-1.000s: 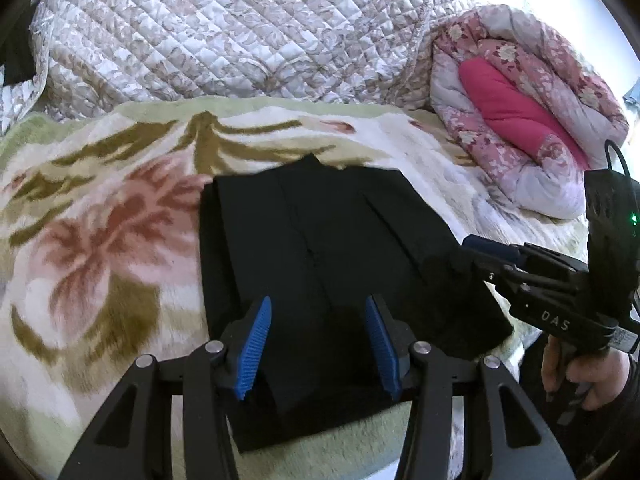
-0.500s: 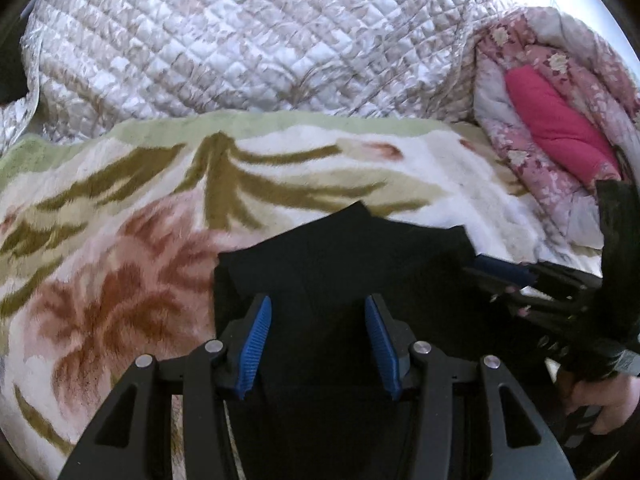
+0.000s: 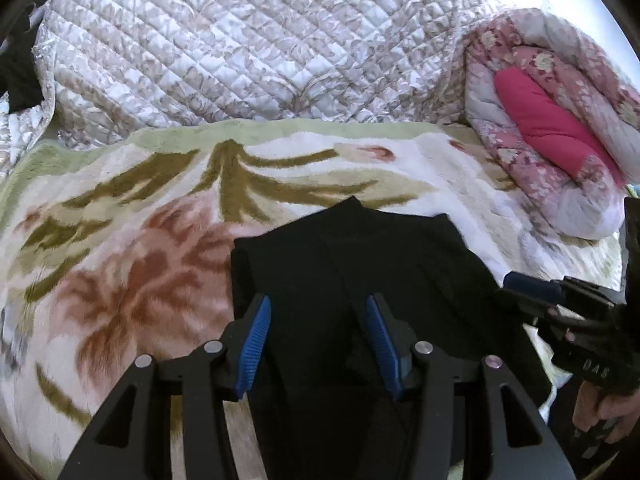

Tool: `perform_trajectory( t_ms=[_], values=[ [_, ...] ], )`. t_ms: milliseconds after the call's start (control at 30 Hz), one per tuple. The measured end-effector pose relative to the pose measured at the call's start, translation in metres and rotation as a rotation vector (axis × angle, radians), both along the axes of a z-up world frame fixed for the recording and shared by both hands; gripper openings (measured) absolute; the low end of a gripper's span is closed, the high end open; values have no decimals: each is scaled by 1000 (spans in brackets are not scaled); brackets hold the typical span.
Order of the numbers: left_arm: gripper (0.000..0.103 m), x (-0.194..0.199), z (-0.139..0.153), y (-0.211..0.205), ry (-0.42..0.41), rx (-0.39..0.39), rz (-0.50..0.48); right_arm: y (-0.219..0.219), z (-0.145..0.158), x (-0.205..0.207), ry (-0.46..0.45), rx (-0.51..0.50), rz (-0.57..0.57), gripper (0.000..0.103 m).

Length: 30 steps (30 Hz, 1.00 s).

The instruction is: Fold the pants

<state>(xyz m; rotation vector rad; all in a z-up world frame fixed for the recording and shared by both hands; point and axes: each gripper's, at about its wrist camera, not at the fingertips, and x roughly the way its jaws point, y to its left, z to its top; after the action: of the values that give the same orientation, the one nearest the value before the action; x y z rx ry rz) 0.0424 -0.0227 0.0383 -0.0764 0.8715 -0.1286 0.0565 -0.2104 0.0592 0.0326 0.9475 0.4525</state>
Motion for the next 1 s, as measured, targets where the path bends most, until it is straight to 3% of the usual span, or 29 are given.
perform_trajectory(
  t_ms=[300,400,533,633,767,833,867,1000],
  values=[
    [53,-62,-4,-11,-3,26,-51,18,3,-55,-32,-47,94,35],
    [53,-68,-17,-7,21,22,-42,23,-12,-59,-6,-77,100,35],
    [55,-70,-19,-2,15,-10,-25,37,-17,-63,-60,-190,124,36],
    [54,-70,-21,1,14,-31,-22,38,-18,-66,-77,-205,123,37],
    [53,-72,-17,13,4,-52,4,21,-5,-64,-46,-99,89,38],
    [53,-71,-15,24,7,-74,24,5,-1,-56,-24,-40,40,56],
    [53,-69,-15,29,11,-83,33,0,0,-53,-13,-15,25,58],
    [53,-58,-16,46,34,-127,73,-28,-6,-34,65,103,-56,58]
  ],
)
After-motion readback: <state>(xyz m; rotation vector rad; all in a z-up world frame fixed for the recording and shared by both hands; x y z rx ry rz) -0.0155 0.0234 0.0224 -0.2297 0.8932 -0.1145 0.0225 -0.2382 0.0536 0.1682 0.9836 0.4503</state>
